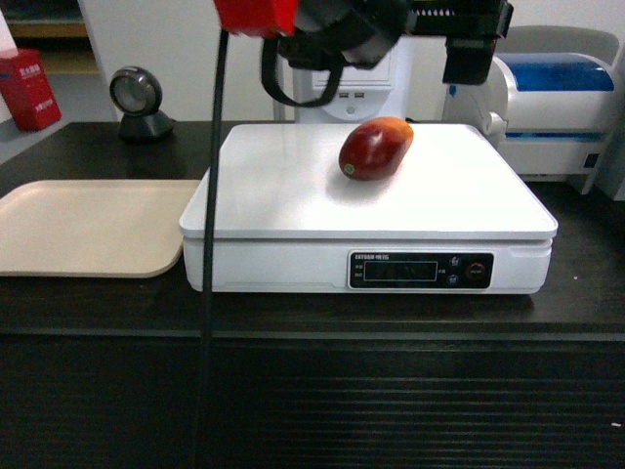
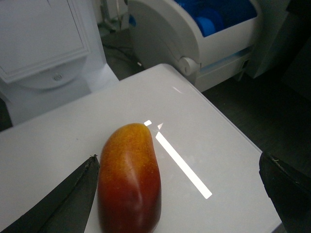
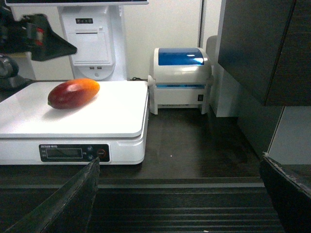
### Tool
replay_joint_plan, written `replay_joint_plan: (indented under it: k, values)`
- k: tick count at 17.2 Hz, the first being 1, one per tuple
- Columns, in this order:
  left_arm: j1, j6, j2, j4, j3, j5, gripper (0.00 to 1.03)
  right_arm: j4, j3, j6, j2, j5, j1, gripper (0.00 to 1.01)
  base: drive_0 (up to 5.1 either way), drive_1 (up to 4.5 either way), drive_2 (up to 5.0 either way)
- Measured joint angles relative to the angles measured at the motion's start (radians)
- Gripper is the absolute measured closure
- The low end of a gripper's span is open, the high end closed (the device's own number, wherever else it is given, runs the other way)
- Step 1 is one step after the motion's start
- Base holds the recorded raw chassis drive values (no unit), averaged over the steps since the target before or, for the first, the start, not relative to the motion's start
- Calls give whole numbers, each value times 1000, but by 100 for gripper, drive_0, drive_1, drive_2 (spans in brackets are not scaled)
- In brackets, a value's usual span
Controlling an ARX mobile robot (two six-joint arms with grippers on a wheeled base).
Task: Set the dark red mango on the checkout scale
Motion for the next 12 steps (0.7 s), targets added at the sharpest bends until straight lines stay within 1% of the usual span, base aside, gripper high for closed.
replay_joint_plan:
  k: [1, 2, 3, 4, 5, 6, 7, 8, 9, 11, 12]
  values:
    - [20, 41, -64, 29, -62, 19, 5, 0, 0, 0, 0, 0, 0, 3, 0, 0, 0]
    - [64, 63, -132, 54, -138, 34, 5, 0, 0, 0, 0, 0, 0, 3, 0, 0, 0]
    - [114, 66, -187, 81, -208, 38, 5, 0, 0, 0, 0, 0, 0, 3, 0, 0, 0]
    - [174, 56, -237, 108, -280, 34, 5, 0, 0, 0, 0, 0, 0, 3, 0, 0, 0]
    - [236, 34, -294, 121, -356, 31, 5, 0, 0, 0, 0, 0, 0, 3, 0, 0, 0]
    - [303, 5, -351, 144, -435, 11, 5, 0, 0, 0, 0, 0, 0, 3, 0, 0, 0]
    - [365, -35, -411, 168, -509, 12, 5, 0, 0, 0, 0, 0, 0, 3, 0, 0, 0]
    - [419, -61, -471, 195, -579, 15, 5, 0, 0, 0, 0, 0, 0, 3, 0, 0, 0]
    - [474, -73, -540, 218, -661, 41, 5, 0, 0, 0, 0, 0, 0, 3, 0, 0, 0]
    - [558, -71, -647, 248, -799, 80, 5, 0, 0, 0, 0, 0, 0, 3, 0, 0, 0]
    - [591, -66, -700, 260, -872, 89, 5, 0, 0, 0, 0, 0, 0, 3, 0, 0, 0]
